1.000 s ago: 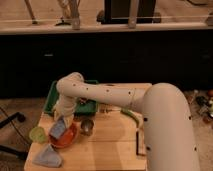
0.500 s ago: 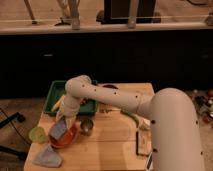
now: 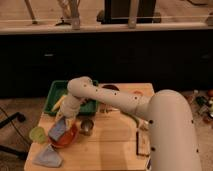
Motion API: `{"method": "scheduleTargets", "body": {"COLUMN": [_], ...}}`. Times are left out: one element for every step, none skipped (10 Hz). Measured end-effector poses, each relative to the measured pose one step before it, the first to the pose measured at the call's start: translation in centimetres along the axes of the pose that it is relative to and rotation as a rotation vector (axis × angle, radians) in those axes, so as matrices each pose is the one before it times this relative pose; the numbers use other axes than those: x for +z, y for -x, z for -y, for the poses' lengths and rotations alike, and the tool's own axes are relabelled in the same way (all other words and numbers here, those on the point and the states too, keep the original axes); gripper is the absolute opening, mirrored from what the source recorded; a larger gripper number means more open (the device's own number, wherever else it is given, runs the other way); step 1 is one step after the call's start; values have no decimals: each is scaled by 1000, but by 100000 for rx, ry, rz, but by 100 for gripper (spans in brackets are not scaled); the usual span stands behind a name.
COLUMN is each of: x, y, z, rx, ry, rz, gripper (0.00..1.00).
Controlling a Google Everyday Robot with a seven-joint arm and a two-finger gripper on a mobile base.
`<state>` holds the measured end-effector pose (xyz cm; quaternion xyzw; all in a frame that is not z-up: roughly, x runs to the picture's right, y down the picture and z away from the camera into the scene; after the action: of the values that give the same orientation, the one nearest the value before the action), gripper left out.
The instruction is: Place sponge in red bowl
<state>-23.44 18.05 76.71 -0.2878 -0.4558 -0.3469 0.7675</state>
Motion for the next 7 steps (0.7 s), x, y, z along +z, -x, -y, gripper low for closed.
{"method": "scheduleTargets", "body": {"x": [86,109,87,95,64,23,29], "y": [-99,-105,-1,-8,-21,-42,-19], "z": [-27,-30,45,-4,19,16,-10], "rx": [348,341,139,71,343,393,175], "ry": [-408,-267,-231,44,-11,-127,0], "rz": [1454,1230,982,542,479,481,194], "gripper": [0,0,0,0,6,16,23]}}
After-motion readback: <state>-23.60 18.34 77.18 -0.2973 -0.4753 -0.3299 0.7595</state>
